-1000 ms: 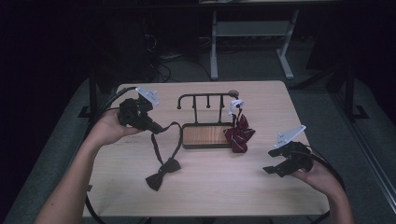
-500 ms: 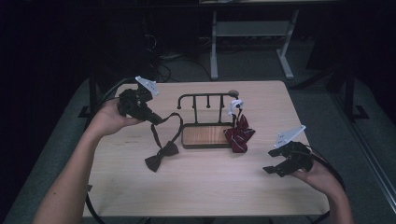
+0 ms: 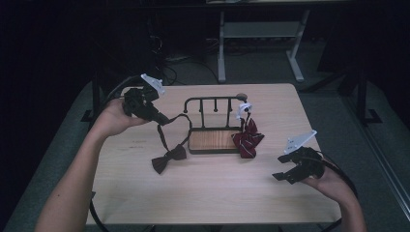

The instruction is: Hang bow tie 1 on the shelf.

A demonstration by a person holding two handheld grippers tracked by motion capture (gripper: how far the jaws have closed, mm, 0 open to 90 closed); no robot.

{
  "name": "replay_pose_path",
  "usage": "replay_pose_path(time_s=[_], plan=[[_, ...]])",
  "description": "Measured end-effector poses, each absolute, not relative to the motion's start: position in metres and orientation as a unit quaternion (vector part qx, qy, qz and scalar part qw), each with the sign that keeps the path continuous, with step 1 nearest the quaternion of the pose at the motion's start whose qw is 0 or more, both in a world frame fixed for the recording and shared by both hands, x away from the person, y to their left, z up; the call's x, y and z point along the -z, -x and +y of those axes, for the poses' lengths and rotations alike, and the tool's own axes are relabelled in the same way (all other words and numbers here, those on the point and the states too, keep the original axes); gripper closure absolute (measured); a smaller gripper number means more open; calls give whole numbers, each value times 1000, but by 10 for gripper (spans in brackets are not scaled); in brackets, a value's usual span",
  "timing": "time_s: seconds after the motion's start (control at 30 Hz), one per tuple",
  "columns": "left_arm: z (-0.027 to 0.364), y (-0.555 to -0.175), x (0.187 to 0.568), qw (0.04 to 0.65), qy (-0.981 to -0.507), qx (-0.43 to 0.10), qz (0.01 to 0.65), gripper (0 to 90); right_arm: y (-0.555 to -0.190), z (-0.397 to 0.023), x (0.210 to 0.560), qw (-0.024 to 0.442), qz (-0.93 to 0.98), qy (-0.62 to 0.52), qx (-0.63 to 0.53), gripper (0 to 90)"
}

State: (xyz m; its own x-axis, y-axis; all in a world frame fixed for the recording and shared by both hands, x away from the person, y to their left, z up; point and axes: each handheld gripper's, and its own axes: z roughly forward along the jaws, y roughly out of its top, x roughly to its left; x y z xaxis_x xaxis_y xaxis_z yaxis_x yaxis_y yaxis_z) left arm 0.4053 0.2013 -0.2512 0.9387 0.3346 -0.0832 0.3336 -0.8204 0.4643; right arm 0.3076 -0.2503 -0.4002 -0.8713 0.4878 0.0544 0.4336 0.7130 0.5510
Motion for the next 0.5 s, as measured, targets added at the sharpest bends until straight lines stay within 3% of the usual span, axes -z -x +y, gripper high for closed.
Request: replay_pose_path(time_s=[0.5], plan=[[192, -420, 240, 234, -956, -9, 177, 898, -306, -251, 400, 47, 925, -248, -285, 318]])
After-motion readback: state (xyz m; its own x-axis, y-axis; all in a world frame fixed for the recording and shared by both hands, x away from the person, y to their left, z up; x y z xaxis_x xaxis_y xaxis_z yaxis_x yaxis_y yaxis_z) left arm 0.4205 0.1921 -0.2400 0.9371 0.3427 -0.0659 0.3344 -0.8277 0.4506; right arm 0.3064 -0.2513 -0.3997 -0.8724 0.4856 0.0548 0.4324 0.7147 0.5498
